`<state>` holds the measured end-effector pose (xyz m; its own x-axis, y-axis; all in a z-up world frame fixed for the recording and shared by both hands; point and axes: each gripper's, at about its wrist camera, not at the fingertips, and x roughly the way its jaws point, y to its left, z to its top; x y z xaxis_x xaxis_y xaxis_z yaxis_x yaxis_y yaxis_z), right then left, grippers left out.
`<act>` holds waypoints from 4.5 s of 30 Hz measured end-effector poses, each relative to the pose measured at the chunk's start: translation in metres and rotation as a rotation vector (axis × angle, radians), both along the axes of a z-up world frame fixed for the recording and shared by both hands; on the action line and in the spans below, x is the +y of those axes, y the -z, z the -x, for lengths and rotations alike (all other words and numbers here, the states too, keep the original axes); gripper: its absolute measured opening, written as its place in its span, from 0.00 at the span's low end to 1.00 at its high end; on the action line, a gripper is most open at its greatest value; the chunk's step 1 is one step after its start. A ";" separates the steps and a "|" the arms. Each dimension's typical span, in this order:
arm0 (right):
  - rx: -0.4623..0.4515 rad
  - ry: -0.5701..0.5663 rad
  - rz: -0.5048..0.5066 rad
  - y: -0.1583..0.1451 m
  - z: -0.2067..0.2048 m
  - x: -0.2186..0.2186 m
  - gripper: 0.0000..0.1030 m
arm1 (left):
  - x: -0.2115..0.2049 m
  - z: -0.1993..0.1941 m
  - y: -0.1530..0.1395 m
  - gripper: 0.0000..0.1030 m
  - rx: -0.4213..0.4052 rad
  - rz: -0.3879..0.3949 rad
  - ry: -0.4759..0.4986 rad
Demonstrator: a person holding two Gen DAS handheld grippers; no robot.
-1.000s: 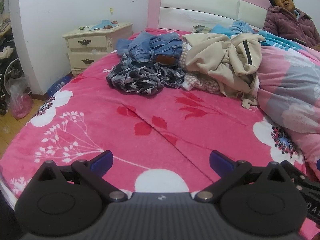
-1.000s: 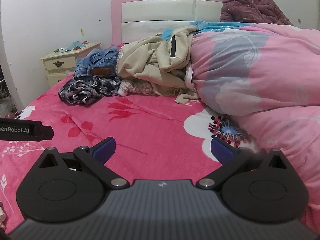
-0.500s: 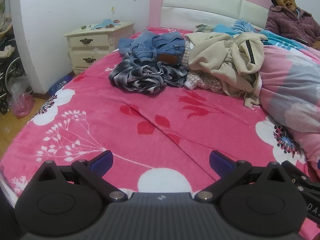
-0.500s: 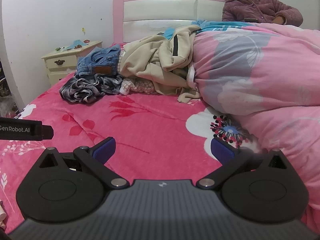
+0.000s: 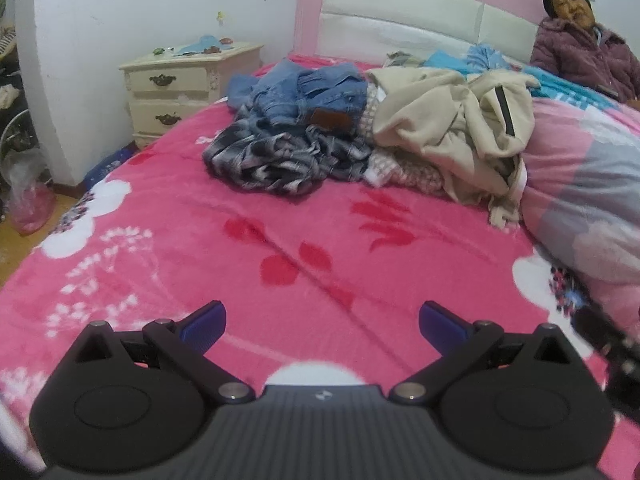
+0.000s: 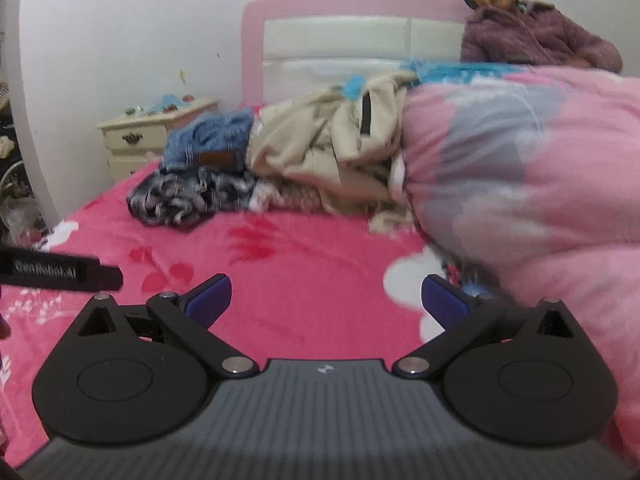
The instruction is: Fold clothes
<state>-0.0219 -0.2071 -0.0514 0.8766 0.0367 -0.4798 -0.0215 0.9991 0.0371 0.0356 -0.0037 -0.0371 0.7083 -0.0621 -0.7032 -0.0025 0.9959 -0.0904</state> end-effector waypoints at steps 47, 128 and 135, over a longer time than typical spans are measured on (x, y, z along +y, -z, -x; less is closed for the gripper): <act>0.007 -0.341 -0.272 -0.027 -0.279 -0.077 0.06 | -0.103 -0.235 0.036 0.06 -0.221 0.272 0.343; 0.123 -0.024 -0.542 0.045 0.104 -0.141 0.66 | -0.170 0.107 0.050 0.66 0.005 -0.325 0.416; 0.117 -0.044 -0.533 0.044 0.104 -0.140 0.66 | -0.115 0.115 0.043 0.06 0.031 -0.288 0.297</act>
